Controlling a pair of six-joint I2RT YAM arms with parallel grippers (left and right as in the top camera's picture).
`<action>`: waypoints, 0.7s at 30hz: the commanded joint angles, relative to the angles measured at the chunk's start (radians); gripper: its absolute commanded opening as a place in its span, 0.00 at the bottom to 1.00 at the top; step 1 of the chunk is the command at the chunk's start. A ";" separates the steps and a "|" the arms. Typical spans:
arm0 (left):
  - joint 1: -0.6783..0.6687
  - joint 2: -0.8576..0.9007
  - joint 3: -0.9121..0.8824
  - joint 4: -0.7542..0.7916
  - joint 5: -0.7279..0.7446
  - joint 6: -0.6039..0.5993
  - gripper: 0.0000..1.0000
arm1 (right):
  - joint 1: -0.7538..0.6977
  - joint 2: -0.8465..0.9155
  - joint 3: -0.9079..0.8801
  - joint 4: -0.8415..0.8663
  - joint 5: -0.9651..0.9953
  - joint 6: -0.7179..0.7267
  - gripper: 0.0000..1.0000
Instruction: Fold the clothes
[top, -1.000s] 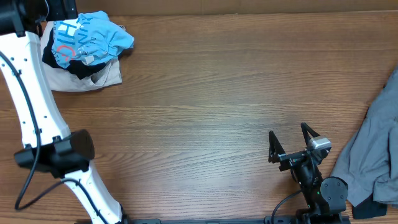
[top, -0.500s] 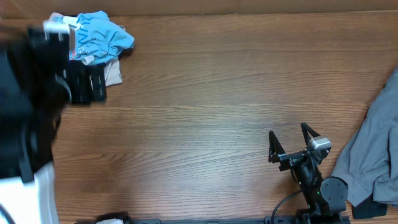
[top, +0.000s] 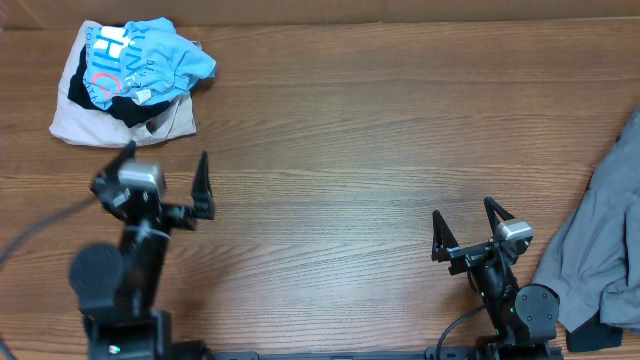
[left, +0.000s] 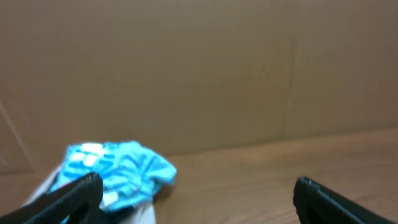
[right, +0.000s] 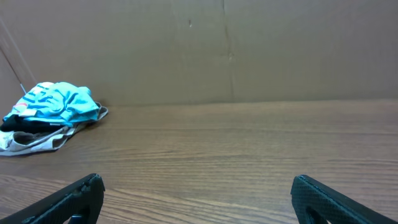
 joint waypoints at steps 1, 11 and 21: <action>0.000 -0.125 -0.200 0.130 0.034 -0.096 1.00 | 0.002 -0.012 -0.010 0.007 -0.004 0.003 1.00; 0.000 -0.394 -0.423 0.156 0.023 -0.102 1.00 | 0.002 -0.012 -0.010 0.007 -0.004 0.003 1.00; -0.001 -0.532 -0.547 0.122 0.027 -0.115 1.00 | 0.002 -0.012 -0.010 0.007 -0.004 0.003 1.00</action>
